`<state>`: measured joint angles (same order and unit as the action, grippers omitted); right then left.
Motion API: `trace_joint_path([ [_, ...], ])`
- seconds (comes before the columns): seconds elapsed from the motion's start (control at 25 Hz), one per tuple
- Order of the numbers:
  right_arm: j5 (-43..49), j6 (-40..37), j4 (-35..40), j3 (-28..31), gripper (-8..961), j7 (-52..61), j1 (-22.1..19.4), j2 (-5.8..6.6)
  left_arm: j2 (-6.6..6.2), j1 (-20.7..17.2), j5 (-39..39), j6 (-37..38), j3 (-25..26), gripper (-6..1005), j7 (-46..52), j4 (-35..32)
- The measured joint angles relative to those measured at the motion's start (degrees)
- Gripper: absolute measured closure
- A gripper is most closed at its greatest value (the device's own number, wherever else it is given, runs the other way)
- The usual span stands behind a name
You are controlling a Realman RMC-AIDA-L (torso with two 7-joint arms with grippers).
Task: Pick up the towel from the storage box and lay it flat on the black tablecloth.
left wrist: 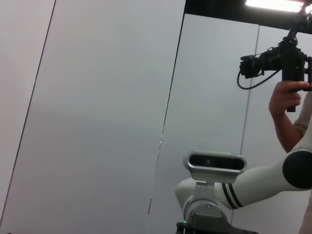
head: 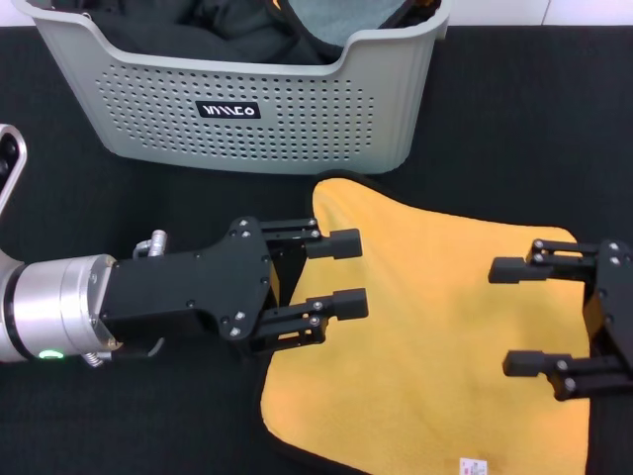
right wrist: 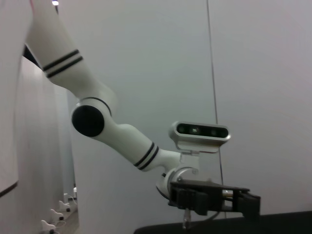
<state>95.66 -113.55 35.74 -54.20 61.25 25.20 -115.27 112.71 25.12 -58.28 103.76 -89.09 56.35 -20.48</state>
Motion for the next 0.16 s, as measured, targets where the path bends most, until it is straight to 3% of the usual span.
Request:
trace_joint_path([
  [0.16,0.0,1.2,0.0,0.1,231,0.0,0.1,-0.14,-0.07,0.0,0.0,-0.1,0.4,475,0.0,0.0],
])
